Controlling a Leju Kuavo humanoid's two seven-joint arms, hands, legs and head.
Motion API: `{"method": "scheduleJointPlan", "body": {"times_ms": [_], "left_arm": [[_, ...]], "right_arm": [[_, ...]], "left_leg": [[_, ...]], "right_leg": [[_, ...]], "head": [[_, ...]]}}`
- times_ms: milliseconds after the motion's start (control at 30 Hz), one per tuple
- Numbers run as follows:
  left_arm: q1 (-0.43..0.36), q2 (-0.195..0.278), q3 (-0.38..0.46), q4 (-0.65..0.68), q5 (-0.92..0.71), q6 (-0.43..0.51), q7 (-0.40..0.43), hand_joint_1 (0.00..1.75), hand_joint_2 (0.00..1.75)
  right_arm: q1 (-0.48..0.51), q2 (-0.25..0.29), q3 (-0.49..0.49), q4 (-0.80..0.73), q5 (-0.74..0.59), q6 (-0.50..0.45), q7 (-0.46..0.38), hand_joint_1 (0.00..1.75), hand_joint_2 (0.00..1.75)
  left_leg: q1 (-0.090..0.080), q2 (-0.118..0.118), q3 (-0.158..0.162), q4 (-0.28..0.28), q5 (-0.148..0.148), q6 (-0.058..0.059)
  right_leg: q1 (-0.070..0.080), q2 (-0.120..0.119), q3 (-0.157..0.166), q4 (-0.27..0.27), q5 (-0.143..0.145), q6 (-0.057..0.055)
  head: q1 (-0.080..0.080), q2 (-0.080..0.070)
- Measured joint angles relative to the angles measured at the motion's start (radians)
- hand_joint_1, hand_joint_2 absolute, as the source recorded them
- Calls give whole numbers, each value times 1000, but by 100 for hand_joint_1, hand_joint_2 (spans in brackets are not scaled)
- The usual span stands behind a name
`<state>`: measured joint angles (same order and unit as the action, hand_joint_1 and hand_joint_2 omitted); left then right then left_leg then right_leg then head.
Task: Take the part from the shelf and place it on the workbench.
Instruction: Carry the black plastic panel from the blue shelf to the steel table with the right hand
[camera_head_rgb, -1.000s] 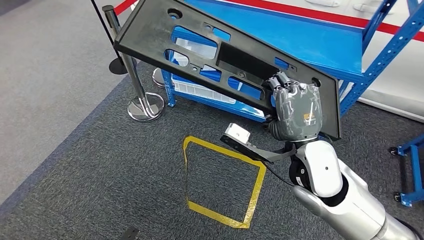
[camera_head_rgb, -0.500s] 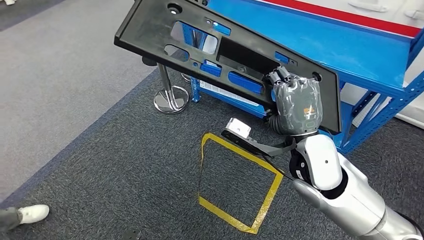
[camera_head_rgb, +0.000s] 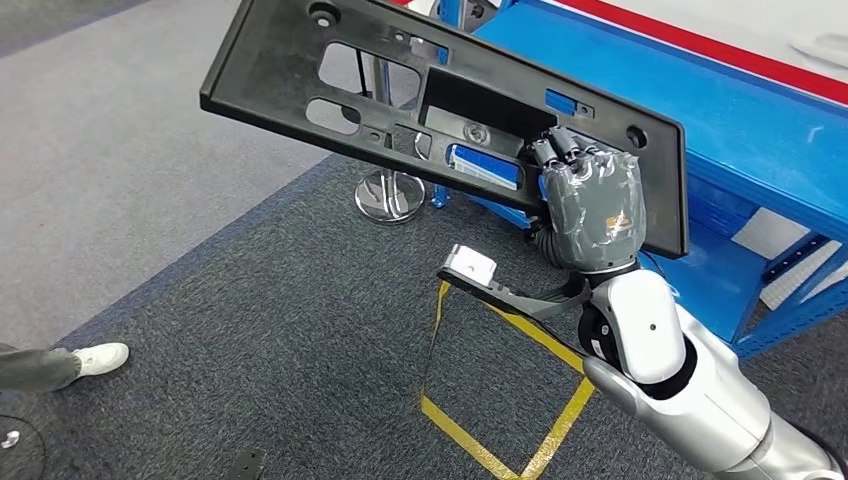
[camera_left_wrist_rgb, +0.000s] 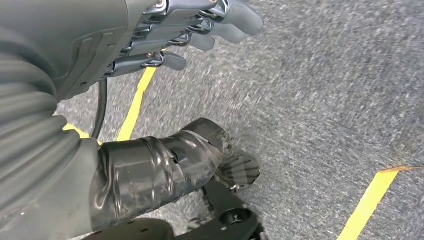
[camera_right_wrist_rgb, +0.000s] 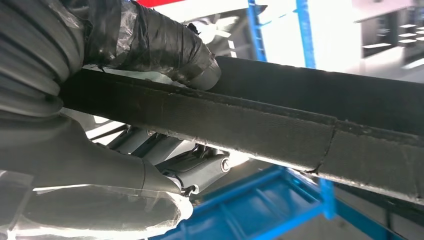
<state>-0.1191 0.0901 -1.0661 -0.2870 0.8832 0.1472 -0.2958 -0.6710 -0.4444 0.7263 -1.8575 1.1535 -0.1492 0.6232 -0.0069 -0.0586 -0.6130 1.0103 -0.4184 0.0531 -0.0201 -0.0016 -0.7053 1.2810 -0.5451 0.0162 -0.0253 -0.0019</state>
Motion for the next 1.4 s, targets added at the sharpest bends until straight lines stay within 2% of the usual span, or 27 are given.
{"method": "scheduleJointPlan", "body": {"times_ms": [67, 133, 167, 233, 300, 367, 433, 467, 533, 600, 667, 733, 767, 833, 900, 933, 967, 1000, 1067, 1100, 1167, 1200, 1233, 1267, 1300, 1333, 1400], "left_arm": [[2, -1, 3, 0, 0, -2, 0, 0, 175], [1, 0, 7, 2, 2, 0, -10, 0, 175], [2, 2, 10, 3, 5, 2, -20, 0, 175], [8, 4, 14, 7, 15, 6, -44, 0, 175], [12, 5, 17, 11, 24, 7, -63, 0, 175], [6, 5, 22, 12, 30, 6, -70, 0, 175], [1, 4, 28, 12, 33, 6, -68, 0, 175], [0, 3, 30, 12, 34, 6, -65, 0, 175], [-1, 2, 34, 13, 39, 6, -59, 0, 175], [-4, 2, 38, 13, 43, 6, -57, 0, 175], [-11, 2, 42, 15, 46, 6, -56, 0, 175], [-13, 3, 46, 17, 49, 6, -57, 0, 175], [-12, 3, 47, 18, 50, 6, -58, 0, 175], [-11, 3, 48, 18, 48, 5, -63, 0, 175], [-18, 2, 49, 18, 42, 4, -75, 0, 175], [-22, 2, 49, 18, 38, 4, -83, 0, 175], [-25, 2, 50, 18, 36, 4, -91, 0, 175], [-26, 2, 52, 18, 34, 4, -98, 0, 175], [-26, 1, 54, 18, 33, 4, -109, 0, 175], [-27, 0, 55, 18, 31, 3, -112, 0, 175], [-31, 0, 56, 18, 27, 0, -115, 0, 175], [-32, 0, 57, 18, 23, -4, -116, 0, 175], [-30, 1, 58, 19, 20, -8, -117, 0, 175], [-26, 0, 58, 19, 17, -13, -118, 0, 175], [-21, 0, 59, 19, 14, -19, -119, 0, 175], [-18, 0, 59, 19, 13, -23, -121, 0, 175], [-16, -1, 60, 19, 12, -29, -124, 0, 175]], "right_arm": [[-8, 0, 0, -1, 7, -7, -5, 175, 175], [-14, -1, 0, -9, 11, -15, -6, 175, 175], [-16, -1, -1, -13, 10, -18, -7, 175, 175], [-20, -2, -2, -21, 7, -20, -11, 175, 175], [-25, -2, -4, -26, 5, -22, -17, 175, 175], [-28, -2, -5, -31, 7, -28, -20, 175, 175], [-28, -2, -6, -33, 11, -33, -22, 175, 175], [-28, -2, -6, -35, 13, -34, -23, 175, 175], [-32, -2, -8, -41, 15, -33, -24, 175, 175], [-41, -3, -13, -52, 17, -33, -24, 175, 175], [-51, -3, -21, -61, 19, -32, -23, 175, 175], [-54, -3, -26, -67, 23, -30, -23, 175, 175], [-55, -5, -27, -70, 27, -28, -22, 175, 175], [-60, -9, -29, -81, 38, -18, -18, 175, 175], [-64, -14, -33, -97, 48, -2, -11, 175, 175], [-62, -16, -35, -105, 51, 6, -6, 175, 175], [-59, -19, -37, -113, 52, 12, -2, 175, 175], [-54, -22, -39, -122, 52, 16, 2, 175, 175], [-48, -29, -45, -141, 52, 19, 6, 175, 175], [-45, -31, -48, -151, 52, 21, 8, 175, 175], [-36, -36, -54, -173, 52, 30, 11, 175, 175], [-31, -38, -56, -181, 52, 38, 13, 175, 175], [-26, -40, -57, -190, 52, 46, 15, 175, 175], [-21, -41, -58, -196, 52, 52, 17, 175, 175], [-14, -42, -60, -204, 53, 56, 18, 175, 175], [-6, -43, -61, -212, 54, 57, 20, 175, 175], [13, -44, -63, -225, 59, 53, 23, 175, 175]], "left_leg": [[4, -28, -5, 20, -11, -10], [8, -53, -21, 44, -20, -23], [10, -64, -29, 48, -20, -28], [15, -78, -39, 48, -15, -39], [14, -38, -57, 77, -31, -49], [13, 25, -105, 175, -78, -59], [16, 46, -162, 282, -115, -63], [16, 48, -172, 299, -112, -62], [15, 56, -139, 228, -61, -54], [3, 95, -73, 99, -12, -42], [-12, 120, -42, 36, -5, -28], [-16, 104, -33, 23, -5, -17], [-14, 93, -24, 12, -2, -13], [-7, 74, -2, -10, 5, -3], [-4, 55, 4, -15, 6, 5], [-3, 43, 4, -13, 4, 7], [-3, 29, 4, -10, 2, 7], [-2, 15, 5, -6, 0, 7], [2, -14, 3, 12, -11, -1], [3, -27, -1, 24, -19, -7], [5, -50, -17, 45, -28, -18], [6, -62, -24, 49, -28, -23], [8, -73, -29, 50, -27, -27], [8, -68, -32, 51, -28, -32], [7, -48, -38, 62, -34, -37], [5, -18, -51, 87, -48, -43], [6, 40, -102, 187, -95, -53]], "right_leg": [[-9, 30, 55, -120, 59, 6], [-14, 69, 88, -191, 75, 7], [-12, 78, 89, -193, 69, 4], [-9, 59, 89, -198, 73, -8], [-10, 36, 94, -206, 78, -20], [-8, 12, 97, -211, 79, -27], [-4, -14, 97, -211, 77, -30], [-2, -26, 98, -211, 75, -30], [2, -49, 101, -211, 72, -31], [6, -69, 106, -214, 68, -29], [9, -87, 111, -219, 66, -22], [10, -103, 121, -227, 63, -13], [10, -99, 127, -226, 59, -8], [9, -58, 113, -177, 29, -3], [9, -13, 49, -53, -25, -3], [9, -4, 15, 7, -44, -2], [8, -1, -8, 39, -44, 0], [7, 1, -12, 33, -24, 2], [0, 17, 30, -80, 50, 6], [-6, 42, 54, -138, 74, 9], [-12, 84, 79, -196, 86, 11], [-11, 90, 80, -196, 81, 9], [-11, 81, 82, -198, 81, 5], [-12, 69, 84, -202, 81, -1], [-13, 57, 88, -206, 81, -7], [-15, 45, 93, -209, 81, -12], [-13, 19, 100, -214, 78, -19]], "head": [[0, 0], [-1, 0], [-2, 0], [-1, 0], [-8, 0], [-14, 0], [-16, 0], [-16, 0], [-16, 0], [-15, 0], [-15, 0], [-16, 0], [-14, 0], [-11, 0], [-8, 0], [-8, 0], [-8, 0], [-8, 0], [-7, 0], [-7, 0], [-8, 0], [-9, 0], [-9, 0], [-9, 0], [-13, 0], [-17, 0], [-25, 0]]}}
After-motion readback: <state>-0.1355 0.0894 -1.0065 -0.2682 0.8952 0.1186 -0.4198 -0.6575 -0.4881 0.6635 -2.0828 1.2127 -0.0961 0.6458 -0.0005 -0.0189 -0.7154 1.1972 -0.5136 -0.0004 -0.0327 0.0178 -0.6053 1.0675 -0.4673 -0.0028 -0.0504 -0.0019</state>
